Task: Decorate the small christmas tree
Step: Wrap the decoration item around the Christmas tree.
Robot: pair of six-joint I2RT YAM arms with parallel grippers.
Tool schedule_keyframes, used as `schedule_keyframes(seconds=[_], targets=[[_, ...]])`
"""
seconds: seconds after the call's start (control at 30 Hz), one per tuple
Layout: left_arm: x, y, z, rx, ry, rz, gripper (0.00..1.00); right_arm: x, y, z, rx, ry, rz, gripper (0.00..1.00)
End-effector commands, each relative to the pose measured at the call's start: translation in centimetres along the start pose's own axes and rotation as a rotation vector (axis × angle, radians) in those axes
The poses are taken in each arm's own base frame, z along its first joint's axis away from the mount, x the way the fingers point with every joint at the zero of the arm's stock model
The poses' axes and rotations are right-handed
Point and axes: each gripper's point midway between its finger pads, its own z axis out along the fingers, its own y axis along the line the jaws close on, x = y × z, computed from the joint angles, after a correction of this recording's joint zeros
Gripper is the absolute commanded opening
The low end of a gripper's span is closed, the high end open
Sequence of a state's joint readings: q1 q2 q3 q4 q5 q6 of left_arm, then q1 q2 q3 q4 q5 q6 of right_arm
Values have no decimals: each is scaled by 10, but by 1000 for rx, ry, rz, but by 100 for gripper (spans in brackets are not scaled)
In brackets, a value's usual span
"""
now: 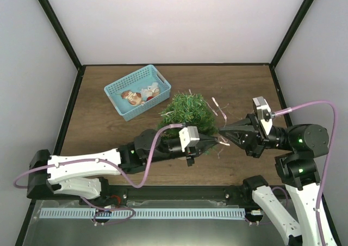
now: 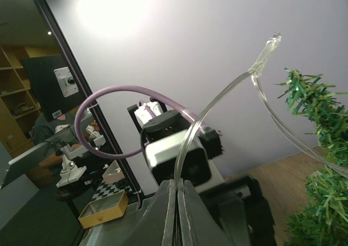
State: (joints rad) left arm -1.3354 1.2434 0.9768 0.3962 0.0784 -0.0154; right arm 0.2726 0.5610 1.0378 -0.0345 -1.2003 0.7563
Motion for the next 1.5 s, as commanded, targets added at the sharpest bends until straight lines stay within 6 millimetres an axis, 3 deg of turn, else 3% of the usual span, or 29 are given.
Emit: schedule_keyframes(seconds=[0.0,0.37,0.57,0.7,0.87,1.07,1.23,1.47], targets=[[-31,-3,-21,4,-94,-89,4,1,-9,0,39,-15,-9,3],[-11,13,-74,-113,-42,-378,4,16,-59,-6,245,-36,-35,13],[23,33,-95,-262,55,-441,4,20,-76,-13,352,-31,-83,22],[29,45,-112,-340,39,-473,4,25,-94,-24,476,-22,-121,24],[36,64,-138,-471,31,-502,4,25,-101,-29,532,-33,-132,26],[46,86,-173,-639,11,-546,4,29,-104,-28,519,-30,-137,37],[49,97,-194,-727,-3,-546,4,45,-123,-30,559,9,-122,43],[52,103,-196,-773,31,-502,4,79,-169,-47,725,92,-72,47]])
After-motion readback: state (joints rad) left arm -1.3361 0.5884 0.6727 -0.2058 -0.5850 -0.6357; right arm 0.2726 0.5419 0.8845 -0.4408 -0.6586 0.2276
